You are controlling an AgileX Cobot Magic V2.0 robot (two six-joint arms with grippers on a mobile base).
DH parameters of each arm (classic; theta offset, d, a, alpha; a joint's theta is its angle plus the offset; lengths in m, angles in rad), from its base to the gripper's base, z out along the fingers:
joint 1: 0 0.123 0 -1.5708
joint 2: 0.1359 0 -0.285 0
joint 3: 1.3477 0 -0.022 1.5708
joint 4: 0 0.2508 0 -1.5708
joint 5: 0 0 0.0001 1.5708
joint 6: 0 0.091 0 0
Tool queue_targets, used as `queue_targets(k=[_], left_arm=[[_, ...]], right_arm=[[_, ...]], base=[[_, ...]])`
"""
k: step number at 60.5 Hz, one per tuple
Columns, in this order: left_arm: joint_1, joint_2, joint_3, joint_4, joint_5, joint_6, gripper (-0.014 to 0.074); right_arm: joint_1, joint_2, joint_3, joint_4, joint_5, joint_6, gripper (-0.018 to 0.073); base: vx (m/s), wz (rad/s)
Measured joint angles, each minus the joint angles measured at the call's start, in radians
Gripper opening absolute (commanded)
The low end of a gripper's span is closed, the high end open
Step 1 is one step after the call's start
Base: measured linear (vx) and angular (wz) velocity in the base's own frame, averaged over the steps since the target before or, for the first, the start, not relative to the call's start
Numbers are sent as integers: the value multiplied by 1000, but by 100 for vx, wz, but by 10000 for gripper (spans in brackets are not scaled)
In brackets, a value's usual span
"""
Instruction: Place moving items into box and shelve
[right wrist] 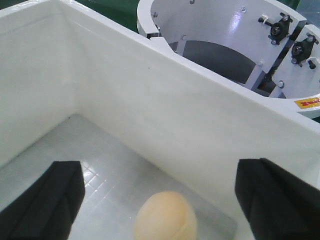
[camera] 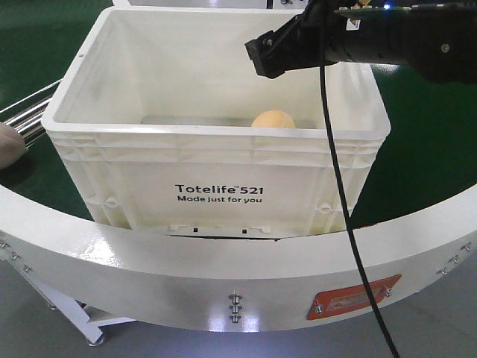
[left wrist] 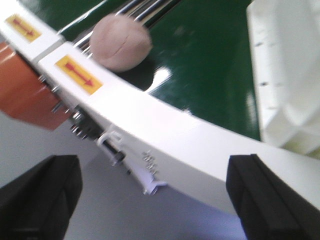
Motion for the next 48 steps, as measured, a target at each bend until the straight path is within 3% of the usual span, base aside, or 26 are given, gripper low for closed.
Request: queue_targets(k=[10, 22, 28, 36, 42, 48], left_arm=[[0, 220, -95, 120, -12, -71, 636], [37, 481, -275, 161, -11, -74, 598], [100, 582, -364, 117, -11, -33, 577], [168, 702, -466, -30, -24, 73, 573], [198, 808, -549, -134, -31, 145, 573], [205, 912, -624, -171, -31, 176, 573]], right_arm=[[0, 0, 0, -4, 0, 0, 567], [0, 0, 0, -4, 1, 0, 567], [0, 0, 0, -4, 10, 0, 567], [0, 0, 0, -4, 17, 0, 567], [0, 0, 0, -4, 17, 0, 567], [0, 0, 0, -4, 18, 0, 567]], base=[[0, 0], [0, 0], [0, 0], [0, 0], [0, 0], [0, 0]])
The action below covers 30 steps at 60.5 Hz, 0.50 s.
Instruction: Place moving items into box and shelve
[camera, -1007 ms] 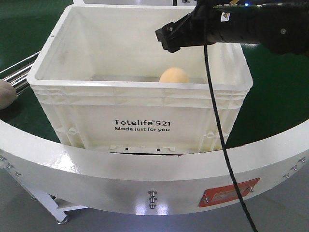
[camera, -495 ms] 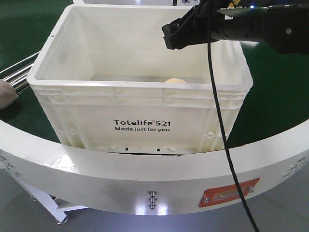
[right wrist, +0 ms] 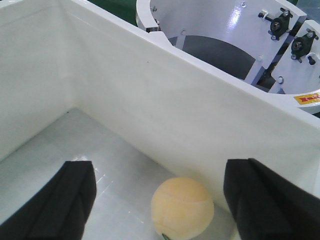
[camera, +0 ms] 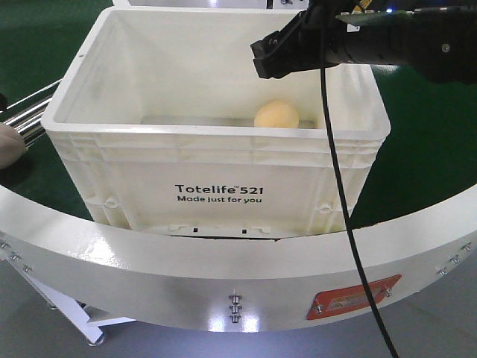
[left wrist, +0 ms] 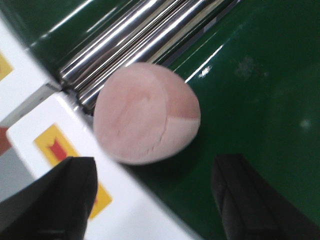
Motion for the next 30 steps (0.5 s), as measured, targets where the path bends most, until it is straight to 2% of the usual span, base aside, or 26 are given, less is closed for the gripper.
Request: queue_targets(k=[10, 20, 30], left_arm=[[0, 161, -119, -4, 2, 4, 596], [0, 299, -234, 48, 42, -8, 594], [3, 363, -273, 63, 45, -8, 581]], right_arm=[[0, 0, 0, 0, 7, 0, 567], [0, 0, 0, 1, 28, 0, 567], [0, 0, 0, 1, 43, 0, 567]], base=[[0, 0], [0, 0], [0, 0]])
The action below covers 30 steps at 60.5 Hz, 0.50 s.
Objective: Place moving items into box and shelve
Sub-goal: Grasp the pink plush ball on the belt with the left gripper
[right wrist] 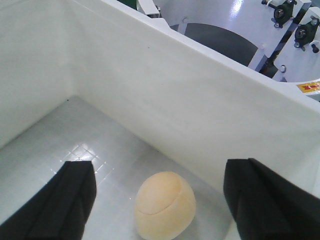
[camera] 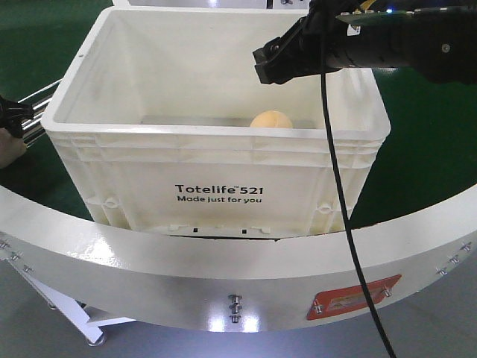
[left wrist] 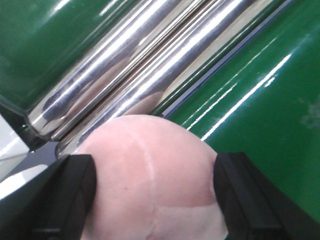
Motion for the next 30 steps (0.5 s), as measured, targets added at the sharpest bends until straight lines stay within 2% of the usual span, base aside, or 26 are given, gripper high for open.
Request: queue_targets(k=[17, 30], left_arm=[[0, 6, -1, 10, -5, 0, 384], [0, -8, -1, 10, 22, -1, 277]], right_arm=[[0, 0, 0, 0, 16, 0, 567], [0, 0, 0, 0, 17, 0, 567]], base=[[0, 0], [0, 0]])
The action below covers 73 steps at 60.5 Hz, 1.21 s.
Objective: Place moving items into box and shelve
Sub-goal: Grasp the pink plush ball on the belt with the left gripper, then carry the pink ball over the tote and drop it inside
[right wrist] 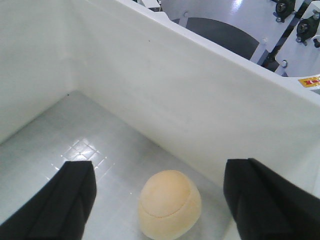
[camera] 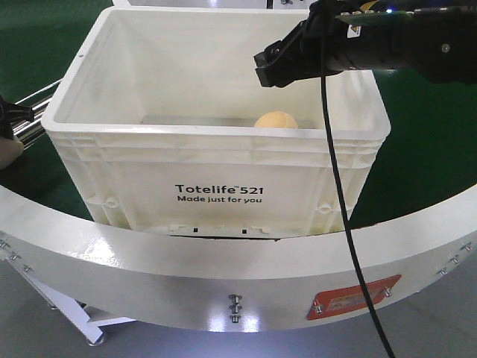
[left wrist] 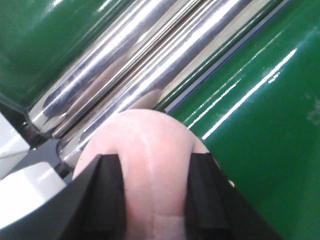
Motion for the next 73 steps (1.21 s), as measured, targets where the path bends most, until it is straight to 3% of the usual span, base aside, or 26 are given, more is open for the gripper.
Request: queue_targets(k=[15, 27, 35, 50, 56, 61, 69, 73], left_arm=[[-10, -169, 4, -10, 60, -2, 238], [-99, -399, 4, -46, 60, 8, 239], [-195, -516, 4, -134, 60, 67, 242], [-360, -596, 4, -393, 26, 250, 264], [-421, -571, 4, -451, 22, 326, 323], [-464, -539, 4, -471, 8, 363, 430], [-505, -502, 4, -474, -18, 383, 630], [-507, -493, 4, -474, -21, 383, 680]], right_arm=[[0, 0, 0, -1, 0, 0, 567], [0, 0, 0, -10, 0, 0, 564], [0, 0, 0, -44, 1, 6, 545], [-1, -35, 0, -101, 33, 108, 504], [-1, -67, 0, -126, 56, 151, 504], [-13, -85, 0, -149, 89, 206, 505], [-80, -89, 0, -158, 156, 285, 505], [-110, -89, 0, -162, 203, 294, 505]], base=[[0, 0], [0, 0], [0, 0], [0, 0], [0, 0], [0, 0], [0, 0], [0, 0]])
